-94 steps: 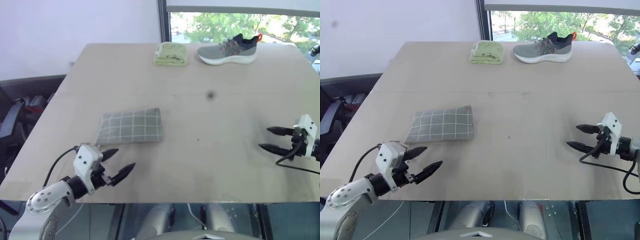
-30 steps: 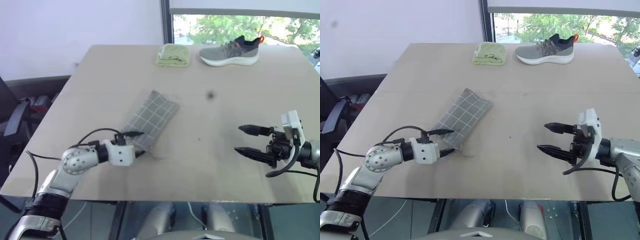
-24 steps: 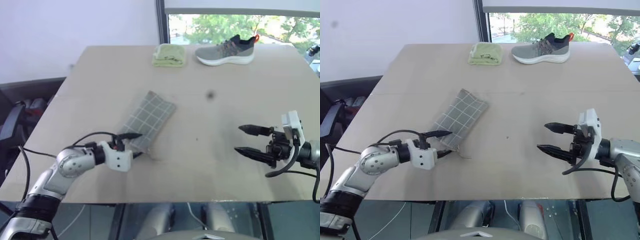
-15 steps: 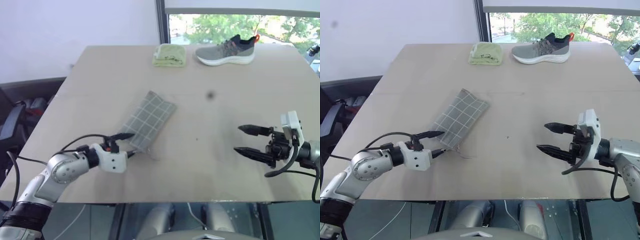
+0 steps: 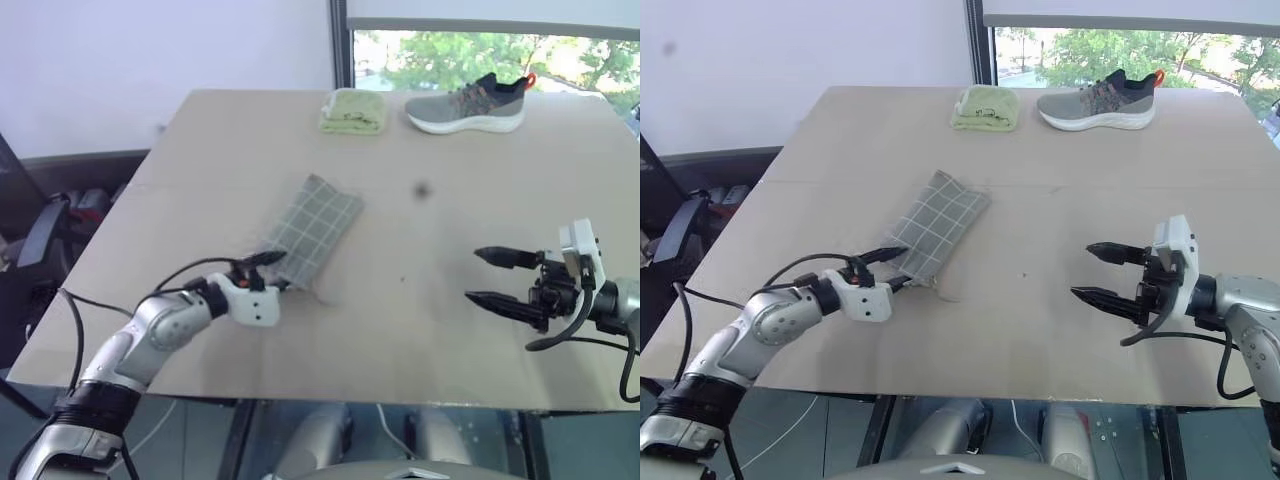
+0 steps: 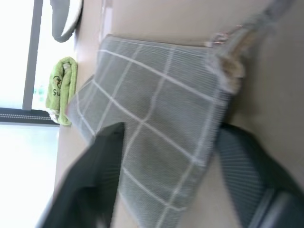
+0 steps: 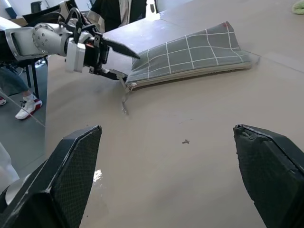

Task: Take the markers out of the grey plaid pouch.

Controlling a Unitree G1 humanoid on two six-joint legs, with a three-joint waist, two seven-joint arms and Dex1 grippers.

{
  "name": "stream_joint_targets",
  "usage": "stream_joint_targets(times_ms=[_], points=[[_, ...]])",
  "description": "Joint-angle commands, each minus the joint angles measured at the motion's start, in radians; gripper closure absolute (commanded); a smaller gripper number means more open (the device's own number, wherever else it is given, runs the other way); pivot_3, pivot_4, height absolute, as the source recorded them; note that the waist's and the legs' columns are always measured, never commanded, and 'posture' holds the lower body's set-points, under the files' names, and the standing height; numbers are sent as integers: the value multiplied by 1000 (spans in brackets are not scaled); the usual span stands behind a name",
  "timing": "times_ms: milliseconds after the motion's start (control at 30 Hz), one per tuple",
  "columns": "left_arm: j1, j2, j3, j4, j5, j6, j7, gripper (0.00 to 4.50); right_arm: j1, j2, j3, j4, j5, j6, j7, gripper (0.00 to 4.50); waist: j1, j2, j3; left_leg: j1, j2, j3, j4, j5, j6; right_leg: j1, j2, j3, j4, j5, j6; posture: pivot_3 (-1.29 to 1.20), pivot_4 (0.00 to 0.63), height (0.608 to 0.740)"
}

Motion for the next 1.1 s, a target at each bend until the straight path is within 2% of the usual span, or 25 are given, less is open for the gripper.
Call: stream_joint_targets(times_ms=[33,67,100,333,600,733,833,967,1100], points=[[-17,-6,-21,76,119,70,82,3705,0,5,-15,-36,10,-13,-7,0,1,2,-1,0,0,0,0,0,0,0,0,0,0,0,0,0,150,740],[-24,-10,-23,83,139,85,104,4204,0,6,-15,-38,11,-12,-9,0,3,5,-3,0,0,0,0,0,0,0,0,0,0,0,0,0,150,740],[-29,-14,-23,91,146,95,118,4467,-1,8,-14,-38,11,-13,-11,0,5,7,-4,0,0,0,0,0,0,0,0,0,0,0,0,0,150,740],[-56,-49,-18,140,127,128,185,4467,-33,48,32,-45,-1,-6,-58,0,8,13,-9,2,2,-2,0,3,-4,2,1,-4,3,0,-1,0,150,740],[-65,-96,-31,12,83,59,193,4467,-143,181,283,-62,-193,71,-306,0,17,11,-9,0,5,-4,0,8,-8,1,3,-8,3,3,-4,0,150,740],[-61,-119,-42,-82,73,49,162,4467,-221,238,375,-27,-266,93,-358,0,19,2,-5,-4,3,-2,0,9,-9,-1,3,-8,2,3,-4,0,150,740],[-53,-125,-49,-130,65,46,138,4467,-276,262,441,17,-328,73,-361,0,4,-3,-4,-7,3,-2,0,10,-13,-4,2,-7,0,3,-4,0,150,740],[-32,-122,-55,-185,57,30,109,4467,-336,304,517,82,-414,19,-364,0,-27,-4,-4,-21,3,0,0,10,-13,-17,1,-6,-1,3,-4,0,150,740],[-2,-114,-43,-233,40,20,92,4467,-371,339,527,126,-456,-15,-365,0,-50,-4,-3,-21,3,1,0,10,-13,-18,1,-6,0,3,-4,0,150,740]])
